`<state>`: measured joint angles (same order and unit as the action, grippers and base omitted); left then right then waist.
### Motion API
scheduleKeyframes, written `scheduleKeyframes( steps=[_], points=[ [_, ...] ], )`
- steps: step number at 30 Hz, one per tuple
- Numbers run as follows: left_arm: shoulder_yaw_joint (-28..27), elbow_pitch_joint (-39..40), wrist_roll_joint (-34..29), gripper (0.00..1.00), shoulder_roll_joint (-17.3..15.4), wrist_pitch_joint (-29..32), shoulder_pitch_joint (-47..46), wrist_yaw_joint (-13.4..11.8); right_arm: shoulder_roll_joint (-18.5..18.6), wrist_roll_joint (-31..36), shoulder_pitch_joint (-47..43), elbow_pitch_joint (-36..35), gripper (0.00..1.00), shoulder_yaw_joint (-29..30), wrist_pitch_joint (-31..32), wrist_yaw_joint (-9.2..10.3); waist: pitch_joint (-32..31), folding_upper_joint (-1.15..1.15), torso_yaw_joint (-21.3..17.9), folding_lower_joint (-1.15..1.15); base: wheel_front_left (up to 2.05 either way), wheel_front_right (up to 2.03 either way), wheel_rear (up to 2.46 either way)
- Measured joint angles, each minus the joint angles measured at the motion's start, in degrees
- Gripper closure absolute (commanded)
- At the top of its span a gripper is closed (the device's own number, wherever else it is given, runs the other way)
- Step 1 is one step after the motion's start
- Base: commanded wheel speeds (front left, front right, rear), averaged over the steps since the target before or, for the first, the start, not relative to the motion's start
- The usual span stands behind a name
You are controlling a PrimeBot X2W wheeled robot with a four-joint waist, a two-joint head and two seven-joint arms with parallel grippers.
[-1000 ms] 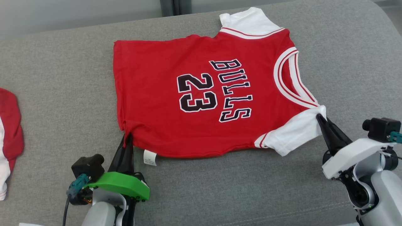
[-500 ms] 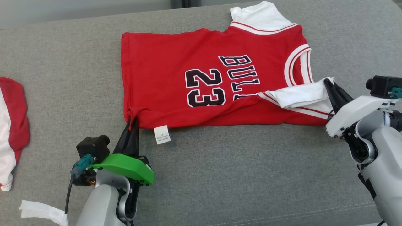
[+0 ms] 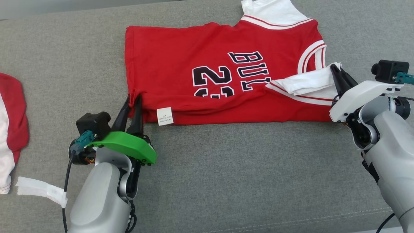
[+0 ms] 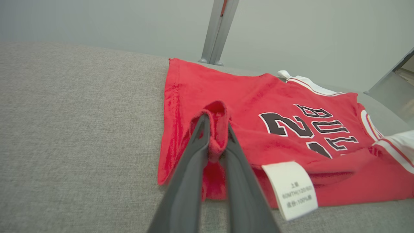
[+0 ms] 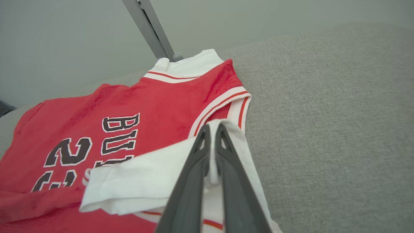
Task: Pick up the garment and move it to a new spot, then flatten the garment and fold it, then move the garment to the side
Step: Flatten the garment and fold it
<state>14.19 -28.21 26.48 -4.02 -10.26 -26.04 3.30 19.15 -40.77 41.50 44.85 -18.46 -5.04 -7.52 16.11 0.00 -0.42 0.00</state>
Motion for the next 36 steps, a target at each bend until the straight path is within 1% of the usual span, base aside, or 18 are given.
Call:
scheduleKeyframes(
  steps=[5,8,12,18,23,28,30,32,35,36],
  points=[
    [0.04,-2.83,-0.82,0.00,0.08,-2.42,-1.59,0.27,0.21,-1.65,1.10,2.11,0.00,-1.80,-4.49,0.00,-0.05,0.00,-0.45,0.00,0.00,0.00,0.00],
    [-0.37,-4.14,-0.81,0.00,-0.03,-3.42,-1.60,0.53,1.11,-2.99,0.82,2.35,0.00,-3.11,-6.37,0.00,-0.33,0.00,-0.77,0.00,0.00,0.00,0.00],
    [-0.34,-6.30,-1.05,0.00,-0.51,-3.93,-0.51,0.56,2.78,-4.99,-1.70,2.14,0.00,-5.04,-7.68,0.00,-0.96,0.00,-1.27,0.00,0.00,0.00,0.00],
    [1.29,-9.56,-2.75,0.00,-1.14,-4.03,0.16,0.47,4.68,-6.23,-5.99,1.47,0.00,-8.60,-8.44,0.00,-1.29,0.00,-2.47,0.00,0.00,0.00,0.00],
    [1.75,-12.23,-4.81,0.00,-2.08,-4.44,-1.07,-0.86,4.87,-7.02,-7.07,1.41,0.00,-10.78,-8.94,0.00,-0.63,0.00,-3.71,0.00,0.00,0.00,0.00],
    [0.33,-13.57,-5.44,0.00,-2.77,-4.66,-2.91,-3.27,4.26,-7.04,-7.05,1.27,0.00,-13.12,-9.20,0.00,0.45,0.00,-4.37,0.00,0.00,0.00,0.00],
    [-0.13,-14.61,-5.63,0.00,-3.22,-4.77,-3.35,-3.83,4.14,-7.13,-7.05,1.56,0.00,-13.77,-9.27,0.00,0.86,0.00,-4.46,0.00,0.00,0.00,0.00],
    [-0.22,-15.52,-5.59,0.00,-3.21,-4.78,-3.35,-3.54,4.04,-7.34,-7.03,2.04,0.00,-14.22,-9.46,0.00,1.12,0.00,-4.43,0.00,0.00,0.00,0.00],
    [0.12,-17.18,-5.04,0.00,-2.66,-4.78,-3.41,-2.00,3.77,-7.75,-6.98,2.71,0.00,-14.79,-9.58,0.00,1.28,0.00,-4.19,0.00,0.00,0.00,0.00],
    [0.15,-17.70,-4.65,0.64,-2.29,-4.79,-3.41,-1.55,3.57,-8.16,-6.93,2.72,0.44,-15.05,-9.68,0.00,1.29,0.00,-4.09,0.00,0.00,0.00,0.00]
  ],
)
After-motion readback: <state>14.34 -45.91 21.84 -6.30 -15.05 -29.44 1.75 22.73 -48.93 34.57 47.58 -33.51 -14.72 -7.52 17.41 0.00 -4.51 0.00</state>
